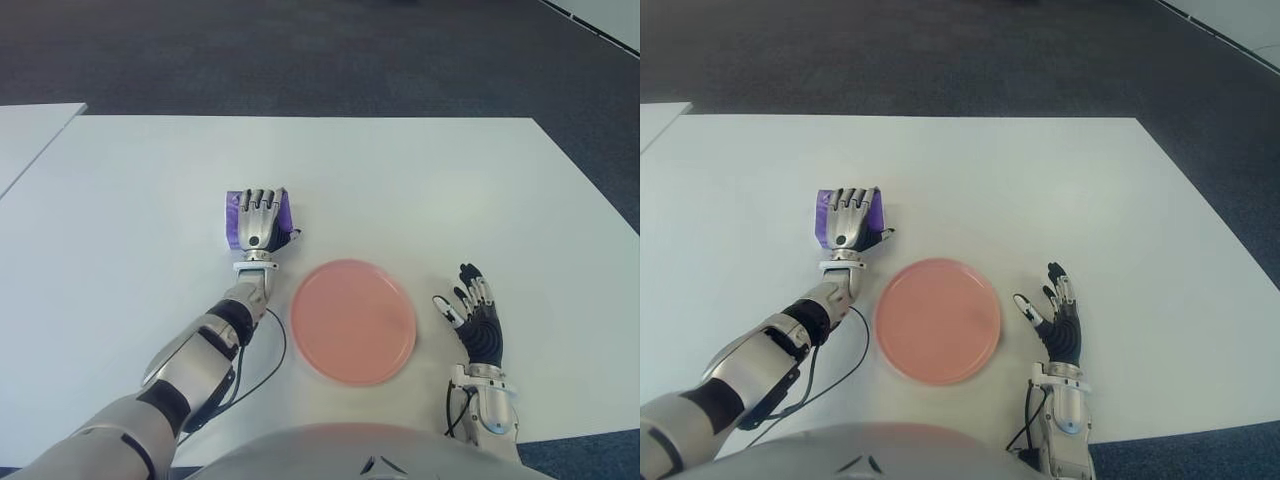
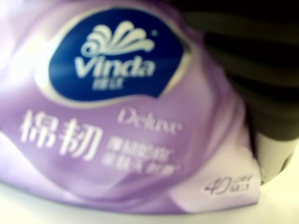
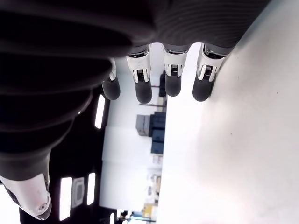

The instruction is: Put the tissue paper into the plate.

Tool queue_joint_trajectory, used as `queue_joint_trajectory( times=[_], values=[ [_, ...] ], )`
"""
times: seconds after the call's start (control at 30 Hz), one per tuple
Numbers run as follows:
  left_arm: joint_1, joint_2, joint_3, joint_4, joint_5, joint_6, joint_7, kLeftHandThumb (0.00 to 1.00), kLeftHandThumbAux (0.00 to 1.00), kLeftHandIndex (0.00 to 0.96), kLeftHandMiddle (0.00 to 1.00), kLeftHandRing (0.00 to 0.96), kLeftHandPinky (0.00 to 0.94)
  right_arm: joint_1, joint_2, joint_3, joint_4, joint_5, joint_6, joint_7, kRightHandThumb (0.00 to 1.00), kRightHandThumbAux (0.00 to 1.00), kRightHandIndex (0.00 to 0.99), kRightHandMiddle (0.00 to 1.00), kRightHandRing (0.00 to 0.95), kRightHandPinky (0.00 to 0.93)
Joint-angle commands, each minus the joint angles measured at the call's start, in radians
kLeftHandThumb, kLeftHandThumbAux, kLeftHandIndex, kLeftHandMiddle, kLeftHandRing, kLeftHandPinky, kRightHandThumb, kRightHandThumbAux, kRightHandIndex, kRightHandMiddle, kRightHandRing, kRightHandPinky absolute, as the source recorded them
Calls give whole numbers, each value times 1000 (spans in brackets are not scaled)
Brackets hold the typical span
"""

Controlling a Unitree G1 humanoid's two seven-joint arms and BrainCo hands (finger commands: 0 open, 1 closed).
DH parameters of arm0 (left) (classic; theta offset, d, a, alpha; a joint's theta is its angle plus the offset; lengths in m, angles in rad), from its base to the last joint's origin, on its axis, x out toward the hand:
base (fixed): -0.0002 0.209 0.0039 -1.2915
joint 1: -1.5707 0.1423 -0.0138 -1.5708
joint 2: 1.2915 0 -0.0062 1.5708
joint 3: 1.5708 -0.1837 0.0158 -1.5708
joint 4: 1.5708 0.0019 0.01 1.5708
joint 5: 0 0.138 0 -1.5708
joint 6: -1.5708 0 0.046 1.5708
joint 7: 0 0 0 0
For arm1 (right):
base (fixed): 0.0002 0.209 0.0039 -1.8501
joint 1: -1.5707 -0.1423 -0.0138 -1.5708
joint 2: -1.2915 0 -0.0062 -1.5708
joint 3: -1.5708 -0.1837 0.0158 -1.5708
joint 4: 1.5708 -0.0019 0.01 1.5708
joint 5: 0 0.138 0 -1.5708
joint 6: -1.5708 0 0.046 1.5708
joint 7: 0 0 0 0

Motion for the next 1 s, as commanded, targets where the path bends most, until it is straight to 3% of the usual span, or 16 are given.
queue_joint_trajectory(
  times=[0.03,0.33,1.0],
  values=[
    [31,37,-9,-42,12,0,-15,851,665,400,533,816,818,4,8,-2,49,-5,14,-7,12,638,92,122,51,0],
    [36,85,-13,-134,34,-4,4,853,663,405,544,837,836,-3,18,2,59,-28,18,-37,18,642,92,124,57,0],
    [58,186,-6,-384,99,39,-73,855,662,409,544,843,822,8,58,15,25,-39,67,-85,82,576,121,171,91,0]
  ],
)
